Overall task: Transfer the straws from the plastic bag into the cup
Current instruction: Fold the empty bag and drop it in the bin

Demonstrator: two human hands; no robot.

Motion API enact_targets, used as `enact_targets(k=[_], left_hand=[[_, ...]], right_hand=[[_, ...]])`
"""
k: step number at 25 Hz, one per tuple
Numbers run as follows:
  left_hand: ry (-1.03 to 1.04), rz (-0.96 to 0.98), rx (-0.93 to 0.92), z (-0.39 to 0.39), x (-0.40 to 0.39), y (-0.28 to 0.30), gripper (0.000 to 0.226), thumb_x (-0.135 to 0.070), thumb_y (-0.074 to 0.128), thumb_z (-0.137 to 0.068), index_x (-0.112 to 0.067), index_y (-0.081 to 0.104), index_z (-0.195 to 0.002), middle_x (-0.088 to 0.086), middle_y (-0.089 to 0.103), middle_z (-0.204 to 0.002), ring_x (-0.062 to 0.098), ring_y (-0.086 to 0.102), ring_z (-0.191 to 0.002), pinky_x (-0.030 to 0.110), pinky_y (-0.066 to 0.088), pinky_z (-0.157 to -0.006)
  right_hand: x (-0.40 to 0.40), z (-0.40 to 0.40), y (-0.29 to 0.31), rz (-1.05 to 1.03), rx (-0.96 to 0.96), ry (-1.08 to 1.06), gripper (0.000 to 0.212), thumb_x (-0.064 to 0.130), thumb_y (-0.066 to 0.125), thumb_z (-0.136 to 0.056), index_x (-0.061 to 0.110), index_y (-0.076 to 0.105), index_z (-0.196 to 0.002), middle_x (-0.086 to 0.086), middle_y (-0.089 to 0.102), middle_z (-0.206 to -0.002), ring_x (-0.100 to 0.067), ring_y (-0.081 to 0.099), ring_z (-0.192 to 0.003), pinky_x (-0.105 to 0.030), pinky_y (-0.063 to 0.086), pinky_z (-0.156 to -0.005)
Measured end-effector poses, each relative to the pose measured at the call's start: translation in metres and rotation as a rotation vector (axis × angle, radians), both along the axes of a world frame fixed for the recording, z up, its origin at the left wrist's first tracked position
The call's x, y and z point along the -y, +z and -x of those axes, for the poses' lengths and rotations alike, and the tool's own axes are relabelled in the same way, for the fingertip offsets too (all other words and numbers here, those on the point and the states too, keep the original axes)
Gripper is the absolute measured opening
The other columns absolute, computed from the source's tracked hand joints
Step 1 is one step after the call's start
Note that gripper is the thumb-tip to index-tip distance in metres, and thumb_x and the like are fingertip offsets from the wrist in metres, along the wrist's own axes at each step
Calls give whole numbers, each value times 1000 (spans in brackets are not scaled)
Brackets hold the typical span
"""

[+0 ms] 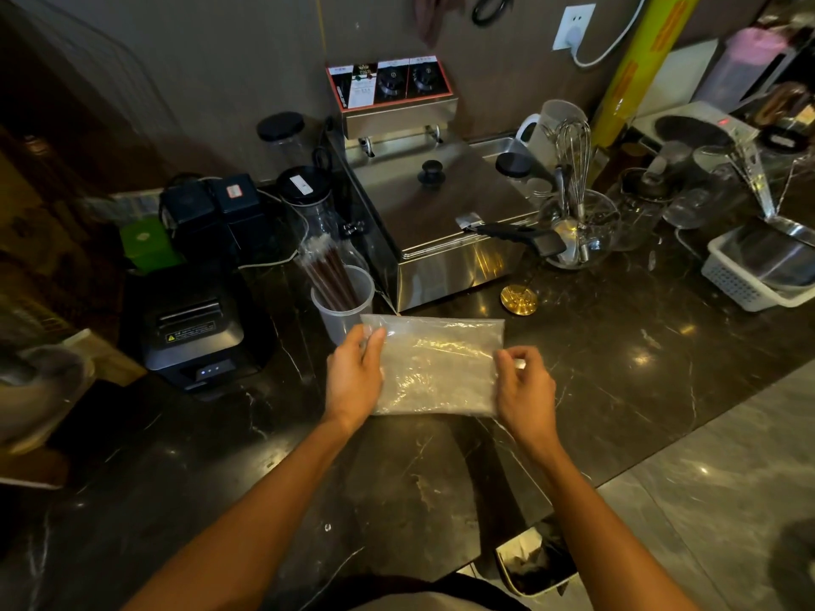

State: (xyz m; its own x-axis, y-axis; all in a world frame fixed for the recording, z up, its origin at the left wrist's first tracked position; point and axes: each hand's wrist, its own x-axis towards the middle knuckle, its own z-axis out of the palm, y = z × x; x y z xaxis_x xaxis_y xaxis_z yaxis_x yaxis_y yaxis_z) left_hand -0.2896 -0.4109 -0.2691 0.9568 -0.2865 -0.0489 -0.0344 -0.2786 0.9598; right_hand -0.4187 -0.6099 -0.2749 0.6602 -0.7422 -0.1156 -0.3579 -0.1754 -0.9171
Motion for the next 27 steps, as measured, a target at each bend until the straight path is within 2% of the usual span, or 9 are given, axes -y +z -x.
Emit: enact_targets(k=[3,5,7,10,12,14,16,21,27], left_hand=[[-128,-40,-6,-9,-14,2,24,-36,55,-103,-15,66,-100,10,71,-91,26,72,-85,44,59,-78],[-336,-104,33,-10,-14,10,22,-35,57,-102,-15,67,-102,12,71,-88,28,70,-78,43,58,-72],[-487,-122,43,-9,-6,16,21,-36,60,-101,-16,67,-96,7,68,-76,24,65,-64,39,54,-60],[-550,-56,-23,-8,4,31,13,-34,64,-99,-24,69,-94,-6,67,-64,6,59,-54,26,48,-54],[-432,38,-92,-12,2,40,23,-38,62,-99,-19,71,-108,-3,76,-79,11,71,-69,30,58,-68],[-329,255,-338,-16,-6,39,42,-46,52,-101,-16,68,-126,4,78,-108,22,75,-103,38,60,-92],[-418,402,-547,-13,-13,28,50,-49,44,-102,-18,61,-137,12,72,-128,27,69,-119,42,56,-101],[-391,232,-554,11,-5,6,39,-26,68,-95,-8,64,-130,12,76,-120,28,75,-109,43,62,-89],[-260,184,-515,6,-6,5,34,-26,72,-93,-2,69,-116,12,79,-110,25,78,-98,39,64,-82]], right_hand=[[14,11,10,210,-100,-124,21,37,55,-104,19,60,-113,-1,69,-92,-20,68,-80,-41,60,-72],[19,9,18,415,-119,27,31,47,60,-98,23,61,-118,5,64,-105,-13,63,-94,-35,55,-81],[15,-3,31,238,-162,414,39,47,70,-92,26,63,-124,10,62,-118,-9,63,-108,-29,54,-88],[8,-15,36,-108,-287,743,30,36,75,-91,18,71,-115,-2,75,-110,-18,75,-99,-44,62,-91],[6,-12,35,-186,-189,640,19,25,74,-93,11,74,-105,-11,77,-103,-25,77,-94,-53,61,-91],[5,-8,34,-347,-77,505,20,24,74,-93,7,74,-103,-16,77,-105,-34,76,-97,-58,59,-92],[1,-3,34,-509,9,408,27,25,73,-94,3,72,-108,-21,75,-111,-40,75,-102,-60,59,-93],[-6,-5,30,-621,49,277,27,24,71,-95,4,72,-115,-20,76,-113,-41,75,-103,-59,58,-95],[11,5,23,-541,-24,304,26,22,71,-95,-3,74,-102,-24,75,-112,-36,70,-100,-58,50,-105]])
